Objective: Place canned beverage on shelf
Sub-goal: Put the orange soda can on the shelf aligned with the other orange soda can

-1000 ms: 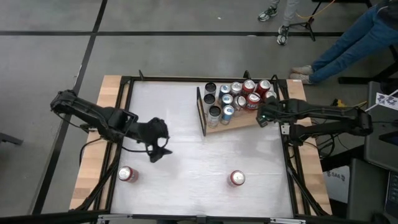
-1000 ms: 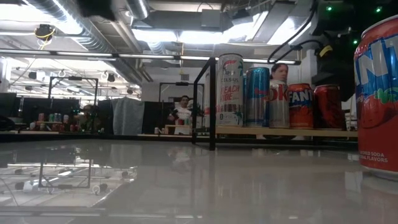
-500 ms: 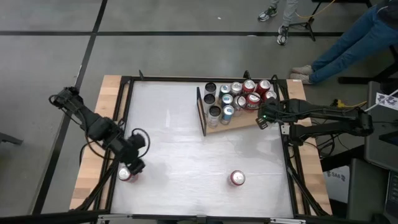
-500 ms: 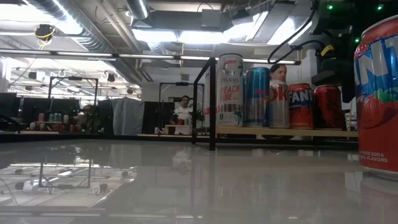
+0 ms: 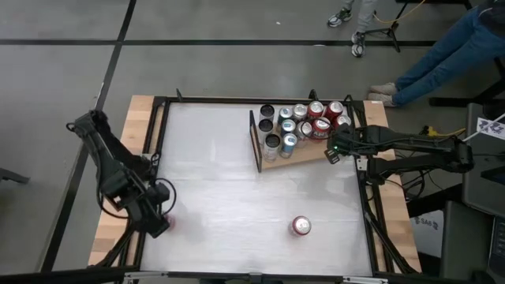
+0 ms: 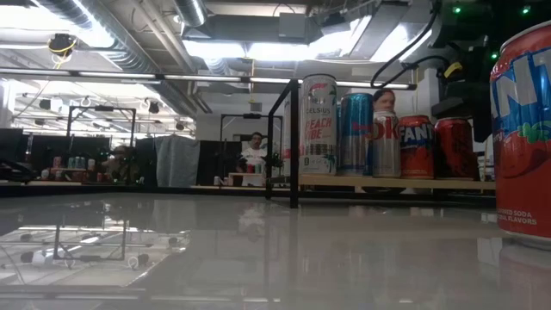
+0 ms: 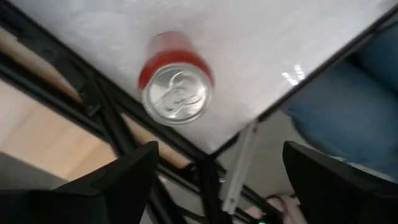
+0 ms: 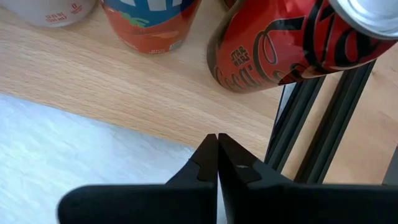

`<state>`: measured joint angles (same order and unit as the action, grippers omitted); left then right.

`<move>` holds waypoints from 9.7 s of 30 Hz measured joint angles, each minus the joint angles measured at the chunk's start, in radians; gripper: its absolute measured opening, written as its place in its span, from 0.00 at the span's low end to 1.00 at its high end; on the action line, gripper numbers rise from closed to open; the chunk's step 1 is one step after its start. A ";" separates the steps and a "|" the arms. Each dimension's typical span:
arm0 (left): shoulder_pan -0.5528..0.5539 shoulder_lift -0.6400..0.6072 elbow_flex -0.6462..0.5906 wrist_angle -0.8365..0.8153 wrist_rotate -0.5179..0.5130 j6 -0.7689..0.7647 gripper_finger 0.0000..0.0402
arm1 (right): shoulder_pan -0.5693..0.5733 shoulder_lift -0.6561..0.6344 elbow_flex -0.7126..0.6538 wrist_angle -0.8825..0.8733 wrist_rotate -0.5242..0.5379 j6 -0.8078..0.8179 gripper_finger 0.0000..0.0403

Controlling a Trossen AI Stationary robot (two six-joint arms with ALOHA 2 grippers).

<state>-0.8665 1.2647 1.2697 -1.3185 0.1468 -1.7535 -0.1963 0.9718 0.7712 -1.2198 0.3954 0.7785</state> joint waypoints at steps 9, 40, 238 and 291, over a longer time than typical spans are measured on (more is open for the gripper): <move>-0.048 0.103 -0.001 -0.080 -0.013 0.006 0.83 | 0.000 0.000 0.000 0.000 0.000 0.000 0.00; -0.097 0.201 -0.185 0.085 -0.110 0.010 0.83 | 0.000 0.000 0.000 0.000 0.000 0.001 0.00; 0.628 0.564 0.615 0.002 -0.432 1.548 0.87 | 0.471 0.121 0.000 0.827 -0.178 -0.156 0.39; 0.263 -0.068 -0.257 0.446 -0.867 1.055 0.87 | 0.471 0.763 0.626 0.799 -0.212 -0.656 0.73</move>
<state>-0.6037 1.1965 1.0126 -0.8722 -0.7204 -0.6987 0.2745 1.7351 1.3968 -0.4212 0.1831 0.1224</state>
